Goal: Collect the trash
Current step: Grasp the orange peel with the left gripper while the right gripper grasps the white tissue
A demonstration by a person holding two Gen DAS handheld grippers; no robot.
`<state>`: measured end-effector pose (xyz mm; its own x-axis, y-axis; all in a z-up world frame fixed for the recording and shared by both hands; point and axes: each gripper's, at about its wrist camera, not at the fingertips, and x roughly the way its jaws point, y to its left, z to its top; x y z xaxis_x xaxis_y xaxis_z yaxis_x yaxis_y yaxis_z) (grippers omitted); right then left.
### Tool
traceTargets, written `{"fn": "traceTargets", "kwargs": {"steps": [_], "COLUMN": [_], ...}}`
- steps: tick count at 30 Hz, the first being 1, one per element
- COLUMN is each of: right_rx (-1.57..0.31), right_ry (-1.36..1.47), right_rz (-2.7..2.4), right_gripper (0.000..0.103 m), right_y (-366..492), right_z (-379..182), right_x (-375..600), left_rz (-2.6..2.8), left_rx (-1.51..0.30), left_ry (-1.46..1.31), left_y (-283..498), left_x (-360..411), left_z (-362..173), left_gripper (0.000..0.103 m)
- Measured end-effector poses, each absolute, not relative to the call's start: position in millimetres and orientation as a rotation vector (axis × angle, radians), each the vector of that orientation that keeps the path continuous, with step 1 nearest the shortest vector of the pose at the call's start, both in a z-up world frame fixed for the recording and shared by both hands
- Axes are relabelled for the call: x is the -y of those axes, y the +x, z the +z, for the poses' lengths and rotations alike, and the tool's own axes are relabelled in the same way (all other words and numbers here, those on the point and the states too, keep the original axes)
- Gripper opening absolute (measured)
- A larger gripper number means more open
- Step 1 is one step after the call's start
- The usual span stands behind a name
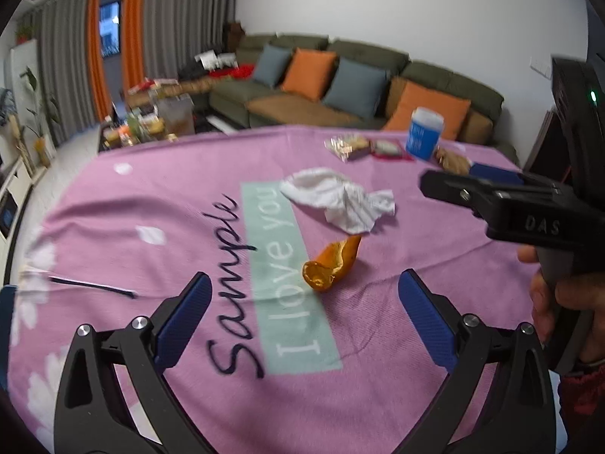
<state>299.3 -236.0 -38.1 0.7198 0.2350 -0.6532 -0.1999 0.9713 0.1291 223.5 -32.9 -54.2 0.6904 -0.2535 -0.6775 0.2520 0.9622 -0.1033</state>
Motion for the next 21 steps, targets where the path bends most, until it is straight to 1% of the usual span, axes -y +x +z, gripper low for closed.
{"fn": "traceTargets", "kwargs": {"steps": [2,3,4,7,8,9,11,12,14,15,18,20,21], "right_rx": [-0.756,-0.771,-0.783,-0.817,-0.829,-0.838,-0.85,-0.855,-0.863,-0.869,-0.887,-0.903,-0.91], "right_ry": [0.049,0.049,0.046,0.033,0.028,0.028,0.022,0.019,0.013,0.012,-0.001,-0.01,-0.017], "right_rz": [0.257,0.265,0.272,0.29,0.298,0.305,0.314,0.319,0.326,0.333,0.346,0.352,0.353], "right_gripper": [0.096,0.096,0.096,0.096,0.096,0.096,0.096,0.096,0.092,0.091,0.083,0.073,0.071], "right_y": [314,322,327,344,348,351,356,357,359,359,360,360,360], "right_z": [-45,-49,-53,-62,-65,-68,-72,-73,-75,-76,-81,-84,-86], "right_x": [232,230,228,220,218,215,212,211,208,206,201,197,195], "left_rz": [-0.298,-0.303,-0.309,-0.316,-0.322,-0.329,-0.342,-0.353,-0.367,-0.38,-0.399,-0.405,-0.406], "left_rx": [-0.796,-0.814,-0.825,-0.858,-0.864,-0.872,-0.882,-0.883,-0.878,-0.881,-0.884,-0.882,-0.88], "left_ry": [-0.004,-0.006,-0.009,-0.012,-0.015,-0.017,-0.027,-0.033,-0.029,-0.028,-0.048,-0.07,-0.073], "left_y": [236,242,246,259,261,263,266,267,266,266,267,268,267], "left_x": [36,38,40,44,44,45,46,46,47,49,49,46,45], "left_z": [-64,-69,-72,-82,-84,-86,-89,-90,-89,-90,-90,-89,-89], "left_gripper": [0.086,0.083,0.077,0.068,0.06,0.057,0.045,0.043,0.033,0.026,0.023,0.019,0.019]}}
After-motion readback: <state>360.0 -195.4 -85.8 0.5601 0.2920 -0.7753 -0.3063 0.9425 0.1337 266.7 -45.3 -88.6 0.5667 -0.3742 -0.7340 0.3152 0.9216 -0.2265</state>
